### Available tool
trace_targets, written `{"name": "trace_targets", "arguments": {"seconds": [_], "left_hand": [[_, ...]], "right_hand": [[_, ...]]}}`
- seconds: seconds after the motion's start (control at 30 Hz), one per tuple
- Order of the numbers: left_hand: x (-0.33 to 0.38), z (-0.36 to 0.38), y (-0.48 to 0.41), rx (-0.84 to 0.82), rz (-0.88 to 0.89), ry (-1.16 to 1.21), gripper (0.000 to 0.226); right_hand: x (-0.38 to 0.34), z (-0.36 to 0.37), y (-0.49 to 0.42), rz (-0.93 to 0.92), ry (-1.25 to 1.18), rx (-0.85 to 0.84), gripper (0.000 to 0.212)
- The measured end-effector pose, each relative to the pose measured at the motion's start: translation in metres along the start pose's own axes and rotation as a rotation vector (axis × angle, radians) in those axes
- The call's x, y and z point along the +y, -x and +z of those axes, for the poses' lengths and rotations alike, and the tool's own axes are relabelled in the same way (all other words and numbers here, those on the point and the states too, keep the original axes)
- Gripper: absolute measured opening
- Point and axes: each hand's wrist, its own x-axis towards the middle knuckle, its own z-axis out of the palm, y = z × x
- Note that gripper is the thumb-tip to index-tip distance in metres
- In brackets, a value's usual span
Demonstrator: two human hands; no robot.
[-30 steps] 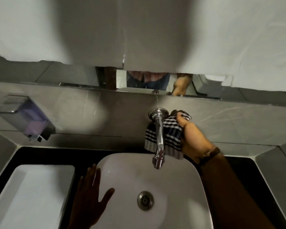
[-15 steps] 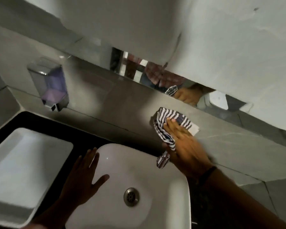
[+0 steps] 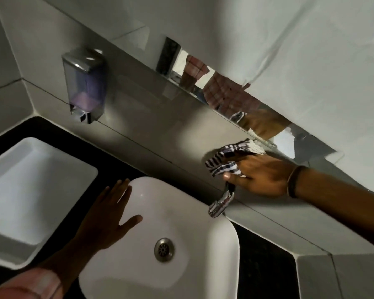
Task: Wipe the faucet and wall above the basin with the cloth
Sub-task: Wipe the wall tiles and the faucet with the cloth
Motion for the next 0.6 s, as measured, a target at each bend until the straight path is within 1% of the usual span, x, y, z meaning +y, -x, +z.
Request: {"name": "trace_targets", "arguments": {"seconds": [0.03, 0.07, 0.13, 0.17, 0.23, 0.33, 0.4, 0.43, 0.5, 0.53, 0.57, 0.6], "left_hand": [[0.001, -0.001, 0.001, -0.002, 0.001, 0.002, 0.095], [0.001, -0.001, 0.001, 0.004, 0.002, 0.007, 0.095], [0.002, -0.002, 0.001, 0.023, 0.001, 0.022, 0.095], [0.001, -0.003, 0.001, 0.027, 0.002, 0.034, 0.094], [0.000, -0.002, 0.001, 0.030, 0.005, 0.050, 0.094], [-0.001, 0.000, 0.001, 0.039, -0.006, 0.059, 0.093], [-0.001, 0.000, 0.001, 0.033, -0.003, 0.062, 0.093], [-0.001, 0.001, 0.001, 0.030, -0.001, 0.062, 0.093], [0.000, 0.000, 0.001, 0.039, 0.003, 0.049, 0.093], [0.000, 0.000, 0.002, 0.041, 0.002, 0.046, 0.092], [0.000, -0.001, 0.001, 0.038, 0.004, 0.045, 0.092], [-0.001, 0.000, 0.002, 0.032, 0.007, 0.047, 0.092]], "right_hand": [[-0.004, -0.005, -0.003, 0.024, 0.028, -0.060, 0.079], [-0.009, -0.007, -0.011, 0.020, 0.114, -0.080, 0.076], [-0.020, -0.007, -0.033, -0.064, 0.344, -0.062, 0.067], [-0.026, -0.007, -0.041, -0.098, 0.393, -0.078, 0.063], [-0.026, -0.007, -0.043, -0.105, 0.378, -0.143, 0.061], [-0.010, -0.011, -0.028, -0.147, 0.384, -0.120, 0.065], [-0.004, -0.013, -0.027, -0.064, 0.278, -0.180, 0.072], [-0.004, -0.011, -0.030, -0.052, 0.288, -0.189, 0.074], [-0.007, -0.005, -0.037, -0.087, 0.370, -0.123, 0.073], [-0.010, -0.003, -0.035, -0.096, 0.363, -0.061, 0.069], [-0.009, 0.002, -0.030, -0.098, 0.314, 0.013, 0.064], [-0.004, 0.013, -0.022, -0.126, 0.227, 0.126, 0.055]]}}
